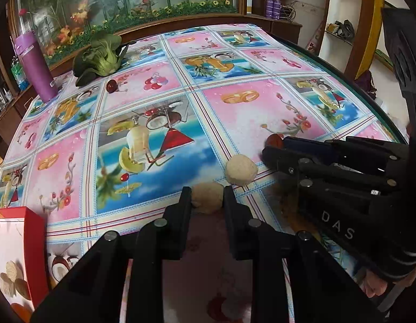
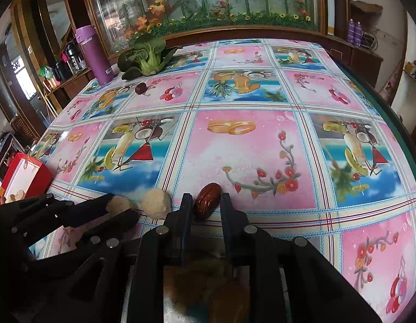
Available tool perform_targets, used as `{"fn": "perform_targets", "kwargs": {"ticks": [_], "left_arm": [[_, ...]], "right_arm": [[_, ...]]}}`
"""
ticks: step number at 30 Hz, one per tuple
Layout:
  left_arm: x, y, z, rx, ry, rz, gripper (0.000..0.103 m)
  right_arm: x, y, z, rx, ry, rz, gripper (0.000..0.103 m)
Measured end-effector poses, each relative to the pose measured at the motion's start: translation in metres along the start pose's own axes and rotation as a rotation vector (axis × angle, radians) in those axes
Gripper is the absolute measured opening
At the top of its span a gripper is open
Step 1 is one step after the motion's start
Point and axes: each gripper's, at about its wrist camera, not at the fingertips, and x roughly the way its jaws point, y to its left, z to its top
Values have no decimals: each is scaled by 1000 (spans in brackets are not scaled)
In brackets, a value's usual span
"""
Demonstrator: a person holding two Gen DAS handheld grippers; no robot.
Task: Organize fruits
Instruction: 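Grasp a red date with the right tool while the left grasps a beige cake, then carry the date and beige cake toward the red tray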
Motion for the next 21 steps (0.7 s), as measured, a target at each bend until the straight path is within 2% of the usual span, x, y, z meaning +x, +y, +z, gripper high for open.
{"fn": "perform_targets", "kwargs": {"ticks": [8,13,21], "left_arm": [[-19,5,-14,-29,-3,24,25],[-53,19,-25,-67,-56,31,25],[-118,71,-60,-168,-142,100,25]], "right_arm": [[-11,3,-7,48,-7,42,19],[-29,16,-8,60,-48,65,19],[-55,81,-1,-28,-64,198,19]]}}
